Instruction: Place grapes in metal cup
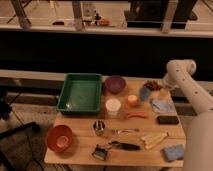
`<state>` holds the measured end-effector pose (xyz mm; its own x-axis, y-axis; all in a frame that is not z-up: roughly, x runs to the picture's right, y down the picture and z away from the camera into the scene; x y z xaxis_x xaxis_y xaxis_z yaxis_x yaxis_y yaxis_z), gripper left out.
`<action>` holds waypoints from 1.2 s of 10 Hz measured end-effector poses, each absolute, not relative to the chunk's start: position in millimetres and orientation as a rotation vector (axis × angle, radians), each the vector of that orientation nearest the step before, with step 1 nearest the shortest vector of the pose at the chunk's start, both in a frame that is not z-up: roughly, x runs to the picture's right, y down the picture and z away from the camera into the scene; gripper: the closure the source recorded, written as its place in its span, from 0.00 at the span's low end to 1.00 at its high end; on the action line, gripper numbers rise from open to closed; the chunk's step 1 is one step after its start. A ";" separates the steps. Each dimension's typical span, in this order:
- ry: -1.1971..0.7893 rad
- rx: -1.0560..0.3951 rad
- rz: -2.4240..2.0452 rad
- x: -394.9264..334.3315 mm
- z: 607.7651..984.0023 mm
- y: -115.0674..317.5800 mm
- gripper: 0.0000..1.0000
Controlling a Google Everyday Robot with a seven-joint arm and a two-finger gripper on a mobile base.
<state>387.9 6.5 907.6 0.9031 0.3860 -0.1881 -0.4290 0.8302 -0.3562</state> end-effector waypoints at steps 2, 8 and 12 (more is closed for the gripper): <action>0.088 -0.389 0.403 388.6 908.7 6.2 0.20; 0.042 -0.309 0.256 382.5 920.1 -5.0 0.20; 0.018 -0.260 0.190 378.8 929.3 -16.3 0.20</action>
